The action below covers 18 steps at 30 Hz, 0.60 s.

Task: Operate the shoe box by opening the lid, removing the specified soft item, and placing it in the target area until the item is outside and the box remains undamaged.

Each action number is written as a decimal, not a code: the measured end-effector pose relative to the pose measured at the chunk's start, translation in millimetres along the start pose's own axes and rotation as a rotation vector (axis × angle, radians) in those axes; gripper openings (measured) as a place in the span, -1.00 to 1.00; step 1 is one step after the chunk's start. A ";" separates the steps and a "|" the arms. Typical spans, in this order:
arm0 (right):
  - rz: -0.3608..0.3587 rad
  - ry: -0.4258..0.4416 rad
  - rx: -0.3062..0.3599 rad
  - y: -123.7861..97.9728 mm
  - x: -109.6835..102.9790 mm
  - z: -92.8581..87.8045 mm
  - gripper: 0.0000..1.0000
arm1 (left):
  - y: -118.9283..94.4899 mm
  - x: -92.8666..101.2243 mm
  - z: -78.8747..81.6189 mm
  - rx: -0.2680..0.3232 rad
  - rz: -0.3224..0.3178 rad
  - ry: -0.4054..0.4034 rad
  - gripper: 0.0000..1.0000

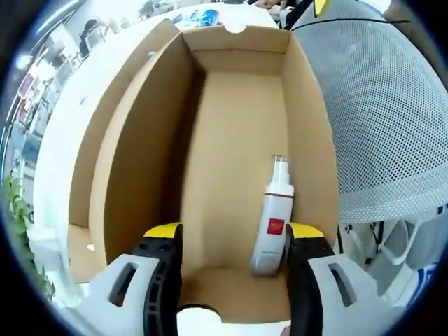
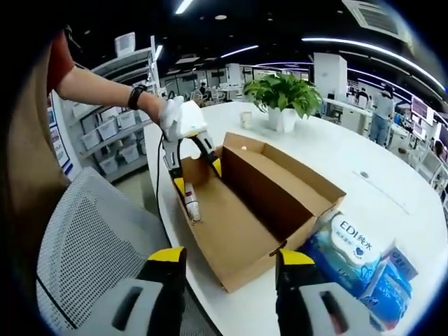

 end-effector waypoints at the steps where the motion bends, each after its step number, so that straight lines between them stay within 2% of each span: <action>1: 0.000 0.001 0.000 -0.2 0.2 -0.5 -0.02 | -0.2 0.7 0.5 0.001 -0.001 -0.001 0.12; 5: -0.002 0.004 -0.006 -1.4 0.3 -3.5 -0.02 | 2.2 3.9 1.6 0.001 -0.016 -0.002 0.10; 11: -0.010 0.014 -0.009 -3.2 -0.1 -8.0 -0.03 | 6.5 0.5 0.2 0.000 -0.004 0.005 0.13; 15: -0.028 0.032 0.002 -4.4 1.0 -8.9 -0.03 | 6.5 -0.1 -0.5 -0.006 -0.004 0.018 0.07; 18: -0.033 0.037 0.006 -5.4 -0.4 -9.5 -0.04 | 7.8 0.6 -2.5 -0.015 -0.004 -0.002 -0.01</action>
Point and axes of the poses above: the point that each gripper's makers call its tool centre point, and the gripper's own axes: y roughly forward along the fingers, x roughly to its right, z roughly out of its top, the point moved 5 cm from there along -y, roughly backward along the fingers, and after that the axes turned 14 degrees about x, right-handed, at the moved point
